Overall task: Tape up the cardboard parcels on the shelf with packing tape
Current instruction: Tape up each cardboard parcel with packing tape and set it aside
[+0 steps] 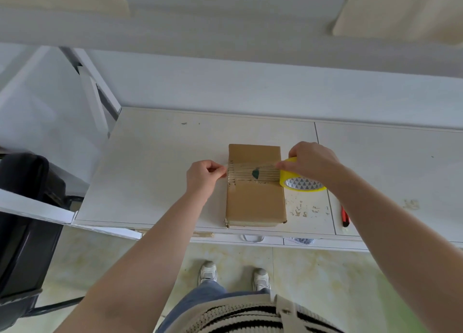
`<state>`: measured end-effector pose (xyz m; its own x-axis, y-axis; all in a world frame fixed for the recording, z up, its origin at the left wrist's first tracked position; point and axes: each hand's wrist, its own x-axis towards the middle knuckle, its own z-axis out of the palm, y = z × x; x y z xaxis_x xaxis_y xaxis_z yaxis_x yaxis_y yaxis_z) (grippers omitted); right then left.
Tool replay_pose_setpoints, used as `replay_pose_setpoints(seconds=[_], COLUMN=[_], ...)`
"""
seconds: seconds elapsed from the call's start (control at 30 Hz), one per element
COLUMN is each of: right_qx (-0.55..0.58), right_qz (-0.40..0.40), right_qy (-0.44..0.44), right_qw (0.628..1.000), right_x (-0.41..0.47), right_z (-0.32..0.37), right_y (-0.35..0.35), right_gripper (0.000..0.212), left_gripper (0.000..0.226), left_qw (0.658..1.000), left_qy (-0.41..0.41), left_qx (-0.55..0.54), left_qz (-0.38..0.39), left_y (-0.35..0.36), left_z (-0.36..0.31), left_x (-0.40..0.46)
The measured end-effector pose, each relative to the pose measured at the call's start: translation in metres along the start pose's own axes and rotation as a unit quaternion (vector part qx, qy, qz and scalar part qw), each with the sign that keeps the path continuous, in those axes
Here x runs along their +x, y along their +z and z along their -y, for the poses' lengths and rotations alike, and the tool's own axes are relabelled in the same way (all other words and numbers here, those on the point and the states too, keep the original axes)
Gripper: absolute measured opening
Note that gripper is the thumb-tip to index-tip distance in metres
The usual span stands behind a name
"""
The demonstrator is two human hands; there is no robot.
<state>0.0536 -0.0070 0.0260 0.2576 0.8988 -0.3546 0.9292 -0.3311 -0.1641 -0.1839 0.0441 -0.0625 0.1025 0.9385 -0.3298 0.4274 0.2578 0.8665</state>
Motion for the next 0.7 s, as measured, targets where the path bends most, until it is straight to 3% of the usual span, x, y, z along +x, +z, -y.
replay_pose_setpoints(seconds=[0.2, 0.3, 0.43, 0.53, 0.6, 0.7], right_qx=[0.001, -0.003, -0.015, -0.023, -0.022, -0.023], right_qz=[0.000, -0.002, -0.004, -0.006, -0.004, -0.006], right_qy=[0.014, 0.016, 0.021, 0.022, 0.027, 0.030], right_qw=[1.000, 1.000, 1.000, 0.999, 0.999, 0.999], right_x=[0.003, 0.003, 0.002, 0.001, 0.001, 0.001], right_z=[0.001, 0.002, 0.004, 0.006, 0.006, 0.005], right_y=[0.002, 0.002, 0.002, 0.003, 0.003, 0.004], right_gripper=[0.048, 0.047, 0.051, 0.053, 0.053, 0.052], left_gripper=[0.016, 0.017, 0.020, 0.017, 0.028, 0.039], left_qw=[0.999, 0.999, 0.981, 0.987, 0.992, 0.984], left_qy=[-0.042, -0.016, 0.070, 0.068, 0.053, 0.061], left_qx=[-0.009, 0.027, 0.179, 0.148, 0.117, 0.168], left_qz=[-0.007, -0.008, -0.025, -0.001, 0.012, 0.008], left_y=[0.004, 0.008, 0.012, 0.018, 0.024, 0.030], left_z=[0.008, 0.009, 0.013, 0.012, 0.010, 0.007], left_x=[0.007, 0.009, 0.006, -0.004, -0.010, -0.011])
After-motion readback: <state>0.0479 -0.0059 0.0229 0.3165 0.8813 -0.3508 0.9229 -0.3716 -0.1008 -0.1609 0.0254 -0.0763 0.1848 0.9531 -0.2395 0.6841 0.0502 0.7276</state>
